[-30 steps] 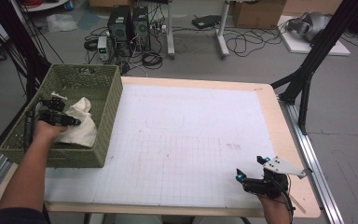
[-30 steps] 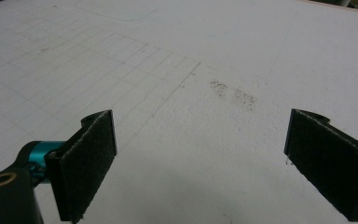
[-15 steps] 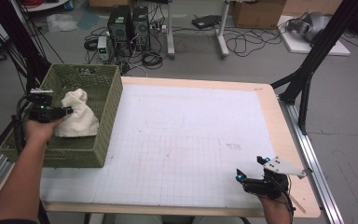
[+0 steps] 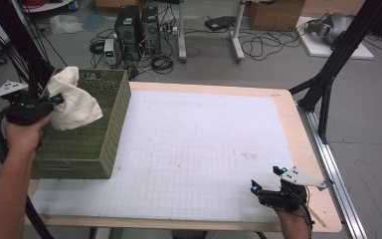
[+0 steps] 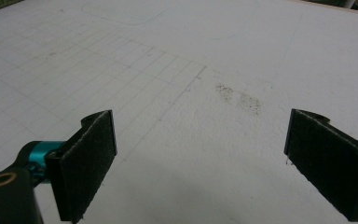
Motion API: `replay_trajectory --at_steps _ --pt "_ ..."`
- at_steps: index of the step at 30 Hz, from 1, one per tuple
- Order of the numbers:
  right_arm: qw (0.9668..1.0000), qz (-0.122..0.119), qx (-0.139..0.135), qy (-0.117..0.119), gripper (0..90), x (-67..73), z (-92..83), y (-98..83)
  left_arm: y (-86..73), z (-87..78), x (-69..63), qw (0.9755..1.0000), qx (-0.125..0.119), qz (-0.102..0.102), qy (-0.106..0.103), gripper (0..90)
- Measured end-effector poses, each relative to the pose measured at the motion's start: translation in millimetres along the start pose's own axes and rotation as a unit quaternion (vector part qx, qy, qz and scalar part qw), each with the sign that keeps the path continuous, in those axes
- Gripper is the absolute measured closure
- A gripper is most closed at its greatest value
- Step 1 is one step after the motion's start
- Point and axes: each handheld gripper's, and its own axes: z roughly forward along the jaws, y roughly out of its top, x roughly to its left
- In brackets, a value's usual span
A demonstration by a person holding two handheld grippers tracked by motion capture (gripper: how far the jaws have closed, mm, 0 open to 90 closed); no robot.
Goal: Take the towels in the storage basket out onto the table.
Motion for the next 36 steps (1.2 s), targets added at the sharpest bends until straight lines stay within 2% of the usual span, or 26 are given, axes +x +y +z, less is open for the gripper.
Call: replay_trajectory --at_steps 5,9,17,21,24,29,36 --pt "1.0 0.001 -0.002 0.001 8.3 -0.1 -0.7 0.4 11.7 -10.1 -6.0 0.9996 -0.026 0.009 -0.009 78.0" --pt "1.0 0.006 -0.004 0.0 8.3 0.0 -1.9 0.5 20.9 -16.4 -12.7 0.9982 -0.052 0.002 -0.03 78.3" --pt "0.9999 0.011 -0.004 0.001 8.3 0.5 -2.5 0.8 34.7 -28.1 -41.8 0.9937 -0.081 0.034 -0.07 78.3" --pt "0.9999 0.01 -0.004 0.001 8.3 0.8 -2.3 0.9 39.5 -30.4 -56.5 0.9907 -0.088 0.041 -0.095 78.3" --pt "0.9999 0.01 -0.005 0.002 8.4 0.6 -2.1 1.0 41.7 -30.1 -71.1 0.9877 -0.093 0.054 -0.114 78.6" --pt "0.9999 0.014 -0.006 0.005 8.4 1.1 -2.7 1.4 43.3 -27.2 -97.4 0.9813 -0.1 0.055 -0.155 78.7" --pt "0.9999 0.011 -0.004 0.005 8.4 1.3 -1.9 1.2 38.3 -14.2 -143.4 0.9692 -0.087 0.078 -0.217 78.7"
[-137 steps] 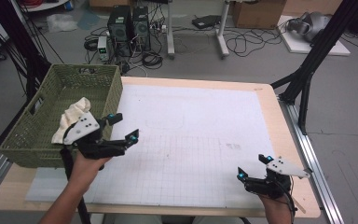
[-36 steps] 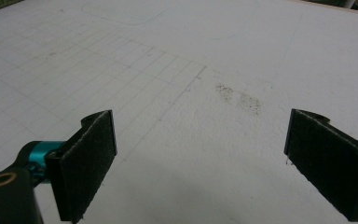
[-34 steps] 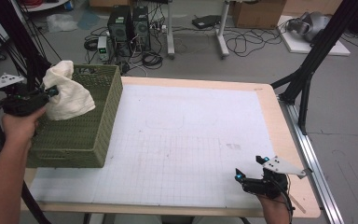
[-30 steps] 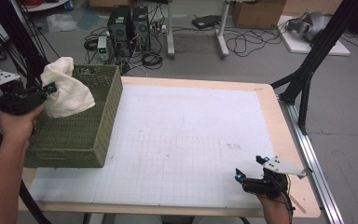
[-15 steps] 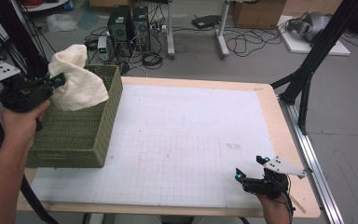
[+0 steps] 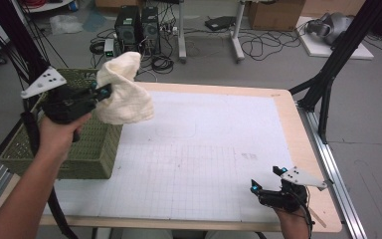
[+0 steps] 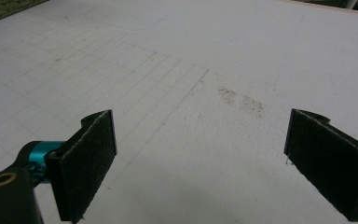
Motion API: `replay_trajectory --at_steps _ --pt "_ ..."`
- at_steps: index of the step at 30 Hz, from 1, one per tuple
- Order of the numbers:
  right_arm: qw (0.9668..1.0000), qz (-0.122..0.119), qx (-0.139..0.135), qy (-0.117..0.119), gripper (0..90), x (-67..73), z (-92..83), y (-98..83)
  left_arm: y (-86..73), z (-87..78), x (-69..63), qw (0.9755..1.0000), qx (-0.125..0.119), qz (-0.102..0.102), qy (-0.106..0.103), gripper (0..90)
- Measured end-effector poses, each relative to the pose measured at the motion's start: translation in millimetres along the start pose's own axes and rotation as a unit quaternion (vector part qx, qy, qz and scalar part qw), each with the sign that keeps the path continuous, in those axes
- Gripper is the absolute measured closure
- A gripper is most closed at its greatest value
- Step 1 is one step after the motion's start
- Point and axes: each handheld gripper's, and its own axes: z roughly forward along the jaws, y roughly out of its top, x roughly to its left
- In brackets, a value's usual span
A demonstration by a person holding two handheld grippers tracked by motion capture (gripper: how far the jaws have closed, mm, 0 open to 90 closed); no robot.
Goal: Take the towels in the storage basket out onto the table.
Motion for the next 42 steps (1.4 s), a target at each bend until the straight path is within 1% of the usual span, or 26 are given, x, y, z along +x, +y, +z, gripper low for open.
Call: replay_trajectory --at_steps 4,5,7,8,12,13,16,21,25,28,29,32,33,34,36,39,41,42 --pt "1.0 -0.001 -0.002 -0.001 8.3 -0.9 0.0 -0.1 -6.3 17.8 -20.7 0.9995 0.01 0.005 -0.029 78.7" --pt "1.0 0.0 -0.002 -0.001 8.4 -0.9 0.0 -0.1 -9.3 24.0 -27.2 0.9991 0.014 0.006 -0.039 78.6" --pt "1.0 -0.001 -0.002 -0.001 8.4 -0.9 0.1 0.0 -14.2 33.2 -36.7 0.9985 0.021 0.008 -0.05 78.7" --pt "1.0 -0.003 -0.002 -0.002 8.4 -0.8 0.0 0.2 -18.3 39.9 -43.0 0.9979 0.026 0.007 -0.06 78.7" --pt "1.0 -0.003 -0.002 -0.001 8.4 -0.8 -0.7 0.2 -32.7 59.0 -61.6 0.9957 0.035 0.006 -0.085 78.7" --pt "1.0 0.001 -0.001 0.0 8.4 -0.4 -1.1 0.2 -37.4 64.1 -66.5 0.9951 0.037 0.006 -0.091 78.7" --pt "1.0 0.001 -0.003 -0.002 8.3 -1.4 -1.6 -0.2 -53.1 80.1 -80.9 0.9929 0.05 0.001 -0.108 78.7" --pt "1.0 0.001 -0.004 -0.002 8.3 -2.8 -2.6 -0.5 -73.8 99.1 -96.5 0.9895 0.072 0.002 -0.125 78.6" --pt "1.0 0.001 -0.003 -0.001 8.3 -3.0 -2.5 -0.5 -89.2 112.1 -105.7 0.9871 0.082 -0.007 -0.137 78.7" --pt "1.0 0.0 -0.002 -0.002 8.4 -3.0 -2.4 -0.7 -99.5 120.1 -112.4 0.9846 0.09 -0.01 -0.149 78.6" --pt "1.0 -0.002 -0.002 -0.002 8.4 -3.3 -2.2 -0.9 -102.4 122.4 -114.2 0.9833 0.093 -0.012 -0.156 78.5" --pt "1.0 0.001 -0.001 -0.001 8.4 -3.2 -2.0 -1.0 -111.8 129.2 -120.4 0.9807 0.101 -0.015 -0.166 78.4" --pt "1.0 0.004 0.001 -0.001 8.4 -2.8 -2.1 -1.0 -115.8 131.2 -122.7 0.9797 0.104 -0.019 -0.17 78.4" --pt "1.0 0.003 0.0 -0.002 8.3 -3.1 -1.7 -1.1 -120.2 133.0 -125.7 0.9785 0.108 -0.023 -0.174 78.3" --pt "1.0 0.002 0.001 -0.003 8.3 -3.4 -1.3 -1.3 -128.9 135.6 -132.9 0.9769 0.114 -0.021 -0.179 78.2" --pt "1.0 0.001 0.003 -0.004 8.4 -4.1 -1.2 -2.0 -142.3 141.2 -141.0 0.9742 0.124 -0.029 -0.186 78.2" --pt "1.0 0.003 0.004 -0.004 8.4 -3.8 -1.7 -2.1 -150.6 144.9 -143.7 0.9725 0.135 -0.031 -0.188 78.2" --pt "1.0 0.003 0.003 -0.004 8.4 -4.0 -1.9 -2.2 -154.3 146.5 -144.1 0.9723 0.139 -0.034 -0.185 78.0"
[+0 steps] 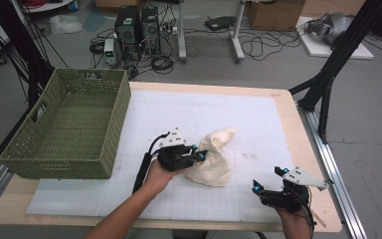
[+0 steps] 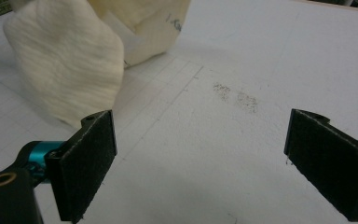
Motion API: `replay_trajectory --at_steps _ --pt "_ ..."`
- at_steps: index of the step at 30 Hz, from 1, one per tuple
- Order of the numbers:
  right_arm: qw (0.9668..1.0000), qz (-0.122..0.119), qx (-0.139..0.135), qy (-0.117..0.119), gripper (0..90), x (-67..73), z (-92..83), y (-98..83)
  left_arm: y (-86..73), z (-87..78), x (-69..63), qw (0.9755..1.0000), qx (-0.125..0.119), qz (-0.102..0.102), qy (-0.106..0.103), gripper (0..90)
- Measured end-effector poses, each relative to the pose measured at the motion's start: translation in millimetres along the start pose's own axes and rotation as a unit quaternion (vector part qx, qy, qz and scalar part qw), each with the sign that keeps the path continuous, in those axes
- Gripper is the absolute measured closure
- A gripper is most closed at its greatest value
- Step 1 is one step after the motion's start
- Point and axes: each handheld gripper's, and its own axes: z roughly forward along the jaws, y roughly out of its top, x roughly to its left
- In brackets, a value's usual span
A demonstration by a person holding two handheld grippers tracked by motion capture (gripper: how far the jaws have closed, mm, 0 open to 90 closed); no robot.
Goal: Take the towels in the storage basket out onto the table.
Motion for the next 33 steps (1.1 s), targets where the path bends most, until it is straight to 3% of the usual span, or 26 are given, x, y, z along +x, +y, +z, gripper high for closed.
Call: replay_trajectory --at_steps 4,7,10,13,14,17,19,22,26,30,33 --pt "1.0 -0.001 -0.001 0.0 8.3 -1.7 0.7 -0.6 -9.7 5.3 9.6 0.9992 0.032 -0.008 0.021 76.3" --pt "1.0 0.0 0.001 0.0 8.3 -1.9 1.7 -0.7 -16.3 6.4 17.3 0.9969 0.064 -0.01 0.045 72.7" --pt "1.0 0.001 0.002 0.001 8.3 -2.2 1.5 -0.9 -18.4 2.8 24.6 0.9929 0.087 -0.019 0.079 57.8" --pt "1.0 0.004 0.002 0.0 8.3 -3.1 0.5 -1.3 -15.6 -5.6 28.6 0.9913 0.076 -0.027 0.104 40.8" --pt "1.0 0.005 0.001 0.0 8.3 -3.3 0.5 -1.4 -13.8 -9.7 31.4 0.991 0.073 -0.03 0.108 38.7" --pt "1.0 0.006 0.003 0.001 8.3 -4.1 0.4 -1.6 -3.5 -26.9 39.7 0.9897 0.054 -0.04 0.126 36.0" --pt "1.0 0.007 0.003 0.001 8.3 -4.3 0.7 -1.7 6.1 -38.5 42.6 0.9898 0.028 -0.048 0.132 35.4" --pt "1.0 0.006 0.004 0.002 8.3 -4.4 2.3 -1.4 21.4 -45.5 45.1 0.9885 0.014 -0.041 0.145 35.5" --pt "1.0 0.003 0.004 0.005 8.4 -2.8 4.1 0.0 36.8 -35.1 41.9 0.9913 0.01 -0.032 0.127 35.8" --pt "1.0 0.001 0.0 0.009 8.3 -2.9 4.4 0.5 45.3 -7.9 30.7 0.9952 0.014 -0.008 0.096 35.7" --pt "0.9999 0.003 -0.001 0.01 8.3 -2.7 3.5 0.2 49.4 8.5 25.5 0.9967 0.007 -0.011 0.081 34.6"
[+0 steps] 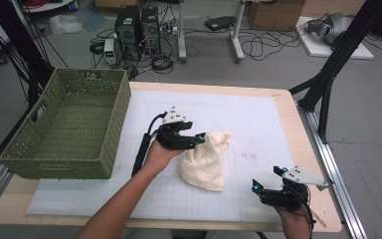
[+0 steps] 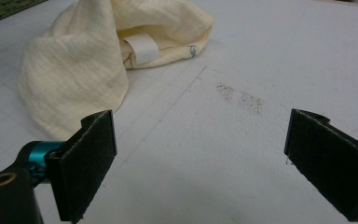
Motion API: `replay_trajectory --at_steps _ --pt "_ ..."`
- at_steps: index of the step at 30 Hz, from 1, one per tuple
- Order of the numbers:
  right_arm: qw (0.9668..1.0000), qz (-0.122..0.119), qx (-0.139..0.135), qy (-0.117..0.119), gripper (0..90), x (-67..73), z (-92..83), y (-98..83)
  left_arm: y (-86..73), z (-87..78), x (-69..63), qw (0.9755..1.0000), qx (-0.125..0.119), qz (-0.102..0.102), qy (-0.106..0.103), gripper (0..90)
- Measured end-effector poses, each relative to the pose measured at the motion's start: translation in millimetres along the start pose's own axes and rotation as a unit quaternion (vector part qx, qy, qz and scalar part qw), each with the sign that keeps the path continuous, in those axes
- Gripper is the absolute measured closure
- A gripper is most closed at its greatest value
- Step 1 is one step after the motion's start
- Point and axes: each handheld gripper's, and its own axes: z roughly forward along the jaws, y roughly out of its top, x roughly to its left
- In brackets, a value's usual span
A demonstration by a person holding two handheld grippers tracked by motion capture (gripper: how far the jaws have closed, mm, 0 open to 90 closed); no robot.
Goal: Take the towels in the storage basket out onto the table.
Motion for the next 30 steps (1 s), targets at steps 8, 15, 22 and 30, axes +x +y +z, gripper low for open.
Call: replay_trajectory --at_steps 8,15,22,30 --pt "1.0 0.007 0.003 -0.002 8.3 -3.2 -2.1 -2.2 -9.8 46.5 -10.1 0.9972 0.074 0.011 -0.005 33.4" --pt "0.9999 0.01 0.007 -0.004 8.3 -4.5 -2.1 -3.4 -17.5 38.3 -1.1 0.9978 0.062 0.006 -0.025 83.9" --pt "0.9999 0.008 0.008 -0.003 8.3 -3.8 -1.7 -3.6 -22.9 10.1 18.6 0.9987 0.016 -0.044 -0.019 84.0" --pt "0.9998 0.013 0.012 -0.002 8.3 -5.1 0.1 -5.0 -37.3 -27.0 41.9 0.9966 -0.017 -0.079 -0.011 83.7"
